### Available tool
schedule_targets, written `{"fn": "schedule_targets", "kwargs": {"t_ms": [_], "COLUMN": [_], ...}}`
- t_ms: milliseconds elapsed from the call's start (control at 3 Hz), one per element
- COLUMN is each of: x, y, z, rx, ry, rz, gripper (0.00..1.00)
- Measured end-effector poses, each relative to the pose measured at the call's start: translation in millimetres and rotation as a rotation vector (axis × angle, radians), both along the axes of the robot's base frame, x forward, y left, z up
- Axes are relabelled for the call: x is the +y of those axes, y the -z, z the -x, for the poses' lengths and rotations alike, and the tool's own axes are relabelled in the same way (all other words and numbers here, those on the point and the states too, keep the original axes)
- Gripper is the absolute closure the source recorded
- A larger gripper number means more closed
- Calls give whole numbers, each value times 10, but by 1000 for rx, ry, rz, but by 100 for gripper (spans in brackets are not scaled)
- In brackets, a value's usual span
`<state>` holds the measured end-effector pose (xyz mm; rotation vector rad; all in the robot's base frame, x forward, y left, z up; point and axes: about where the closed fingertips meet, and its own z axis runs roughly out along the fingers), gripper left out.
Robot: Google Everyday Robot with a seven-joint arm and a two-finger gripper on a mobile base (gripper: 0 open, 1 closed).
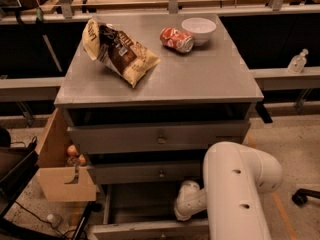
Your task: Open bottom drawer
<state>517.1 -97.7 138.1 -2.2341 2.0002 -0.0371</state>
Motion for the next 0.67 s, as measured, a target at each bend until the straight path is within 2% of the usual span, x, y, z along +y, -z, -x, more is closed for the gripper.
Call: {"fn": "schedule_targets", "kwargs": {"t_ms": [333,667], "x": [-1,-29], "y": [-2,9], "z": [10,396], "rx": [2,41], "ry": [3,70], "rz": [0,-1], "gripper": [100,100]}}
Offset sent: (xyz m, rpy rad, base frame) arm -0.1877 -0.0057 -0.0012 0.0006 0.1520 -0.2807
